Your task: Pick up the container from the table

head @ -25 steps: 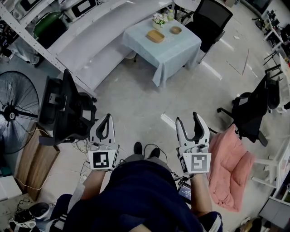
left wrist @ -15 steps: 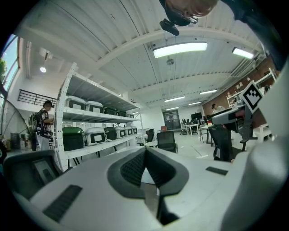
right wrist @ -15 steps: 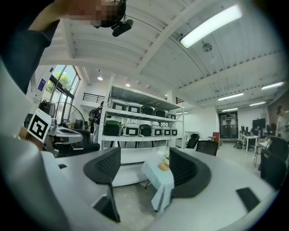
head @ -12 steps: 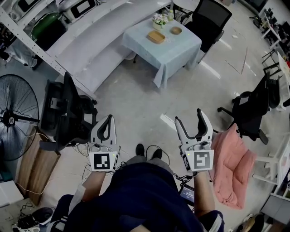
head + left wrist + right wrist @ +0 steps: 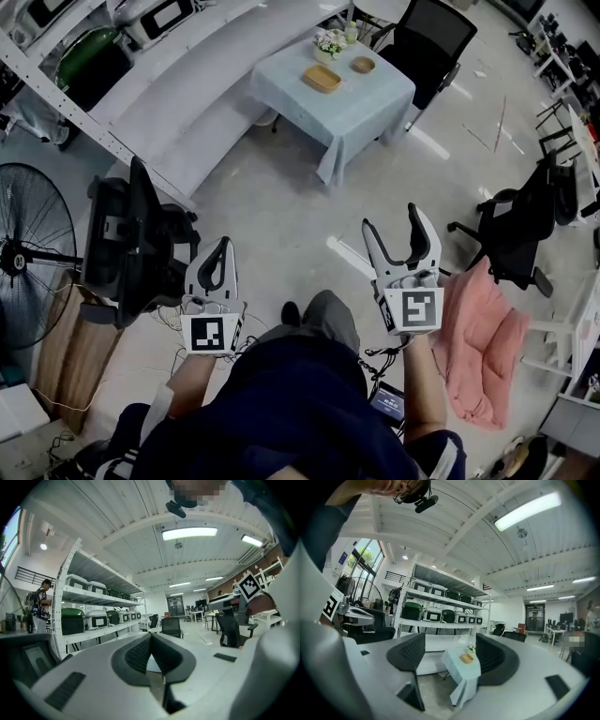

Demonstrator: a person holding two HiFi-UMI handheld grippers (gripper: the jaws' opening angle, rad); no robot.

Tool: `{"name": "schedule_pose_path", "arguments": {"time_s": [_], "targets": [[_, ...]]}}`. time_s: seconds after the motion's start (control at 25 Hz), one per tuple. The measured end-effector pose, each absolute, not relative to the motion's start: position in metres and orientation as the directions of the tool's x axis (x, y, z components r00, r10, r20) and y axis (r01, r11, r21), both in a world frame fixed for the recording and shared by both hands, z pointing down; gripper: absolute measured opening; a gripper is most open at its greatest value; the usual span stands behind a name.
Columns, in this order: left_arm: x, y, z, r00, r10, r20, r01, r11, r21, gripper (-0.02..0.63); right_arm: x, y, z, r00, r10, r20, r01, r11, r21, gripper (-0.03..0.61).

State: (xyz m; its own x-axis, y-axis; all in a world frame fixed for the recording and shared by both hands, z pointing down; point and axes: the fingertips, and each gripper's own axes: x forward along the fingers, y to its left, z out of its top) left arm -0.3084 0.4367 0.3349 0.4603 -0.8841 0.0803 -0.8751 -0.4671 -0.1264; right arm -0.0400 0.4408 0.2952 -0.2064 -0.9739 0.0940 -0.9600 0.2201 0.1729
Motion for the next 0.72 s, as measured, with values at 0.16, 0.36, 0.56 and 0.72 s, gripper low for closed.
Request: {"name": "schedule_pose_path", "arguments": {"time_s": [0.16,0.36,0.56,0.72], "targets": [[-0.310,0.414,0.339,0.447,-0.891,0.083,-0.883,-0.454,-0.119,0.003,-0.038,0.407,0.298,-0.214,-0.972,0.094,-0.958,0.228,0.175,0.344],[-0.299,0.371,0.344,0.418,-0.904,0.087,-0.895,-0.427,-0.132,0.003,-0.020,0.348,0.313,-0.225,-0.968,0.111,-0.956,0.241,0.169,0.344],[-0.272,0.303,0.353,0.360,-0.928,0.094,-0.919,-0.370,-0.137,0.003,0.017,0.266,0.333,-0.253,-0.960,0.121,-0.952,0.269,0.146,0.342],[-0.243,0.238,0.352,0.297,-0.950,0.101,-0.942,-0.308,-0.129,0.003,0.052,0.189,0.352,-0.297,-0.943,0.149,-0.940,0.316,0.126,0.341]]}}
